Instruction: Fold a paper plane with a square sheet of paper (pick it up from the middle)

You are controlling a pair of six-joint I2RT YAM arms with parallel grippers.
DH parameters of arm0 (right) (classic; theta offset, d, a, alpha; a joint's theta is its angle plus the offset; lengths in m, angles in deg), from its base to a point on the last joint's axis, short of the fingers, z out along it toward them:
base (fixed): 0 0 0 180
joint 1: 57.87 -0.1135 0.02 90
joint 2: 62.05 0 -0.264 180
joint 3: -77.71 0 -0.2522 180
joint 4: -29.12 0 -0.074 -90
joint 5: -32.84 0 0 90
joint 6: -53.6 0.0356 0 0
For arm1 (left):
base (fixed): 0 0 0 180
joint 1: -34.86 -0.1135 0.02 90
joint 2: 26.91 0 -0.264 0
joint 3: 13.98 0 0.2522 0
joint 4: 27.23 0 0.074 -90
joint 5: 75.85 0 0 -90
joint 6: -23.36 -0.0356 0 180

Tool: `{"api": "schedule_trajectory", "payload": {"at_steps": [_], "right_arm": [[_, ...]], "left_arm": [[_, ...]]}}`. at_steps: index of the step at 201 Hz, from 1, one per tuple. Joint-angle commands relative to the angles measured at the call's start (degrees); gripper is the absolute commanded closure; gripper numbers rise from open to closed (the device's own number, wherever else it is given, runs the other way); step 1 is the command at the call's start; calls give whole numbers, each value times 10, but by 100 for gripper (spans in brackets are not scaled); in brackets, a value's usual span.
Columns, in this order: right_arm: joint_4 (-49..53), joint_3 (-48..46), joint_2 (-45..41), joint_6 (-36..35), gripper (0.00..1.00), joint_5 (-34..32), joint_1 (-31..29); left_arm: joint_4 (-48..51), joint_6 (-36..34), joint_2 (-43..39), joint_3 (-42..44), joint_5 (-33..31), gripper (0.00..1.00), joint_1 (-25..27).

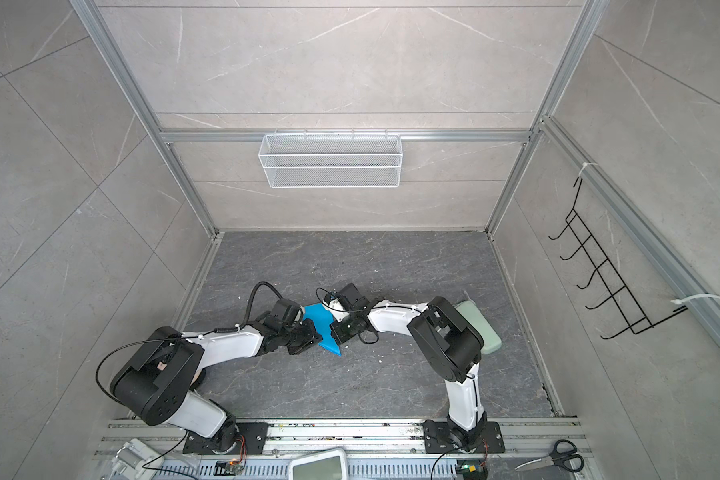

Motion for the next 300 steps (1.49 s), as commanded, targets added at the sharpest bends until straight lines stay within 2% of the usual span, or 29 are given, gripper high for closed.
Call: {"api": "schedule_trajectory", "payload": {"at_steps": [1,58,99,127,150,173,190,215,228,300], "right_arm": [[40,1,26,8,100,-29,2],[38,1,25,10,100,-24,3],[35,7,13,20,100,-19,3],[38,18,-20,50,83,-3,11],[45,12,-58,86,65,-3,25],[70,10,-89,85,59,-16,29],[78,2,-105,103,59,-19,29],[67,-8,-117,133,66,61,27],[67,-10,-120,149,71,81,23],[87,23,-57,178,88,93,-23]], "left_arm": [[7,7,3,5,-11,90,0],[18,16,6,10,-17,91,0],[61,23,16,-2,-29,92,0],[95,30,19,-9,-39,93,1],[107,33,19,-9,-43,93,0],[108,35,23,-10,-43,94,0],[107,35,26,-13,-42,94,0],[108,33,27,-16,-41,94,0],[109,33,28,-18,-41,94,0],[109,33,36,-23,-39,94,0]]}}
